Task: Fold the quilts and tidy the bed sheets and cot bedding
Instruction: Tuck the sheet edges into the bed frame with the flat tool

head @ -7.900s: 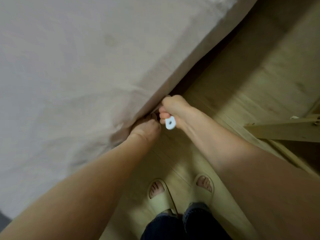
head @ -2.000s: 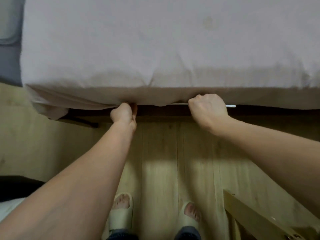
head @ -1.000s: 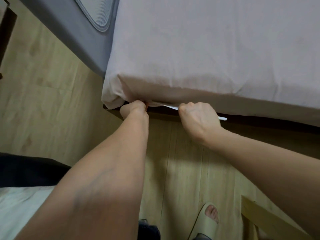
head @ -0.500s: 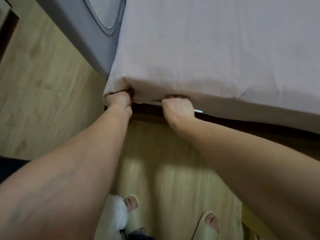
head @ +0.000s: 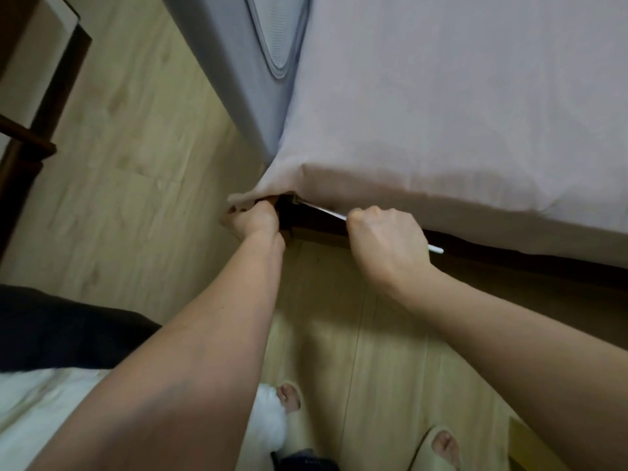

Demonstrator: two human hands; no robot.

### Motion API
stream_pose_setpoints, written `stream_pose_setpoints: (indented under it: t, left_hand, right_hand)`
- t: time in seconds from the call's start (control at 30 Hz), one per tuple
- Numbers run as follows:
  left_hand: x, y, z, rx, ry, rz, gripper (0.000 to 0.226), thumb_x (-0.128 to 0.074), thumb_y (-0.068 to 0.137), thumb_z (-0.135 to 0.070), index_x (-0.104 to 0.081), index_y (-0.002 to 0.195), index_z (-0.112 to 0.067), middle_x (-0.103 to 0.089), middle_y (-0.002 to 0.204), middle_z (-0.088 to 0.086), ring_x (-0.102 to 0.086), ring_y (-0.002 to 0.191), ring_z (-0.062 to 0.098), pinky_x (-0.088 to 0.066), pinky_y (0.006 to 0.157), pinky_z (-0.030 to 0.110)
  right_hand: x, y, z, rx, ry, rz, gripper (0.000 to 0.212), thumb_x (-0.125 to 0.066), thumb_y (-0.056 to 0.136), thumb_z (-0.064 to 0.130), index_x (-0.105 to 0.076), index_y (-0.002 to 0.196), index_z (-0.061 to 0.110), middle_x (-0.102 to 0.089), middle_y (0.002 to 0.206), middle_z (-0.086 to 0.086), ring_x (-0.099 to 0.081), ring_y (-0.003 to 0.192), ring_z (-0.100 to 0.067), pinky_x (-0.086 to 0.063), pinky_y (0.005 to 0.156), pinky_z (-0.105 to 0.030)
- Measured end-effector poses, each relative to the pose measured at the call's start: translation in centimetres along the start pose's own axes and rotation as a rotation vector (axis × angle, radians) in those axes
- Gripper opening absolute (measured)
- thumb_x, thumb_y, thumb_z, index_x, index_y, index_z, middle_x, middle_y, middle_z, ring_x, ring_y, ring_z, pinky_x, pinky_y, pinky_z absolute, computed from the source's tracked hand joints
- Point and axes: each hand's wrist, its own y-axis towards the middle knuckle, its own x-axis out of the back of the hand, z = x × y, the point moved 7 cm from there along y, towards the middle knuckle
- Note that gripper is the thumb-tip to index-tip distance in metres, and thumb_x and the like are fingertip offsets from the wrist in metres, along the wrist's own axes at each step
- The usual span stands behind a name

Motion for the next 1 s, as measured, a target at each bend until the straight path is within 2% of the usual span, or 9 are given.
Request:
stream_pose_setpoints:
  t: [0.07, 0.13, 0.2, 0.3, 0.43, 0.53, 0.8, 0.9, 1.0]
  left_hand:
    - [0.2, -0.1, -1.1, -0.180, 0.113, 0.011, 0.040, -0.061, 0.079, 0.009, -0.048, 0.115, -0.005, -0.058, 0.105, 0.010, -0.060, 0.089, 0.021, -0.055, 0.075, 0.026]
    - [-0.6, -0.1, -2.5, -0.341, 0.439, 0.114, 0.019, -0.064, 0.079, 0.002, -0.060, 0.092, -0.011, -0.062, 0.084, 0.004, -0.057, 0.076, 0.018, -0.046, 0.055, 0.016]
    - [-1.1, 0.6, -3.5, -0.407, 0.710, 0.142, 0.008, -0.066, 0.076, -0.003, -0.063, 0.074, -0.010, -0.058, 0.067, 0.001, -0.054, 0.066, 0.017, -0.039, 0.047, 0.019]
    - [-1.3, 2.0, -4.7, -0.447, 0.809, 0.097, 0.027, -0.065, 0.071, 0.002, -0.045, 0.058, -0.012, -0.050, 0.063, 0.000, -0.046, 0.067, 0.013, -0.030, 0.044, 0.019]
    - [-1.8, 1.8, -4.3, -0.439, 0.775, 0.098, 0.013, -0.072, 0.070, -0.004, -0.060, 0.073, -0.004, -0.066, 0.086, 0.012, -0.058, 0.079, 0.017, -0.042, 0.058, 0.027]
    - [-1.5, 1.2, -3.8, -0.498, 0.828, 0.080, 0.009, -0.069, 0.073, -0.004, -0.067, 0.080, 0.000, -0.069, 0.088, 0.018, -0.064, 0.082, 0.028, -0.031, 0.053, 0.021]
    - [-0.5, 1.1, -4.7, -0.562, 0.852, 0.138, 0.014, -0.060, 0.081, -0.001, -0.072, 0.087, -0.001, -0.056, 0.074, 0.005, -0.052, 0.071, 0.017, -0.030, 0.062, 0.011]
    - [-1.3, -0.4, -3.7, -0.617, 0.879, 0.281, 0.017, -0.063, 0.088, -0.018, -0.071, 0.083, -0.004, -0.058, 0.072, 0.004, -0.053, 0.069, 0.016, -0.030, 0.057, 0.014]
    - [-1.2, -1.4, -2.9, -0.608, 0.837, 0.338, 0.016, -0.063, 0.088, -0.018, -0.063, 0.073, -0.013, -0.063, 0.073, 0.006, -0.056, 0.068, 0.018, -0.029, 0.052, 0.020]
  right_hand:
    - [0.1, 1.2, 0.5, -0.004, 0.016, -0.019, 0.022, -0.041, 0.088, -0.004, -0.041, 0.080, 0.016, -0.060, 0.087, -0.009, -0.061, 0.080, -0.034, -0.030, 0.057, -0.036]
    - [0.2, 1.8, 1.0, 0.004, 0.006, -0.038, 0.023, -0.042, 0.086, -0.005, -0.039, 0.078, 0.016, -0.053, 0.079, -0.008, -0.060, 0.079, -0.034, -0.030, 0.057, -0.037]
    - [0.2, 1.8, 1.2, 0.013, -0.016, -0.049, 0.024, -0.043, 0.085, -0.006, -0.038, 0.076, 0.016, -0.042, 0.072, -0.005, -0.057, 0.074, -0.033, -0.029, 0.056, -0.037]
    - [0.1, 1.3, 1.2, 0.004, -0.037, -0.074, 0.030, -0.044, 0.084, -0.008, -0.035, 0.069, 0.016, -0.052, 0.073, -0.007, -0.047, 0.063, -0.029, -0.026, 0.051, -0.033]
    - [-1.1, 2.1, 2.6, 0.002, -0.025, -0.010, 0.027, -0.043, 0.087, -0.007, -0.054, 0.078, 0.016, -0.066, 0.086, -0.007, -0.064, 0.079, -0.031, -0.036, 0.055, -0.033]
    - [-1.7, 5.1, 3.7, -0.050, -0.051, 0.014, 0.031, -0.041, 0.091, -0.005, -0.068, 0.097, 0.009, -0.069, 0.096, -0.009, -0.066, 0.089, -0.032, -0.046, 0.063, -0.034]
    - [-3.5, 5.2, 3.6, -0.019, -0.085, 0.003, 0.031, -0.042, 0.088, -0.006, -0.068, 0.099, 0.007, -0.069, 0.096, -0.012, -0.066, 0.089, -0.035, -0.045, 0.063, -0.035]
    - [-4.0, 6.5, 3.3, -0.055, -0.014, 0.008, 0.031, -0.040, 0.093, 0.000, -0.067, 0.106, 0.005, -0.067, 0.107, -0.014, -0.064, 0.100, -0.033, -0.042, 0.073, -0.034]
    - [-2.9, 5.7, 3.0, -0.040, -0.010, 0.017, 0.032, -0.038, 0.094, 0.000, -0.067, 0.108, 0.005, -0.068, 0.108, -0.013, -0.064, 0.100, -0.034, -0.042, 0.070, -0.035]
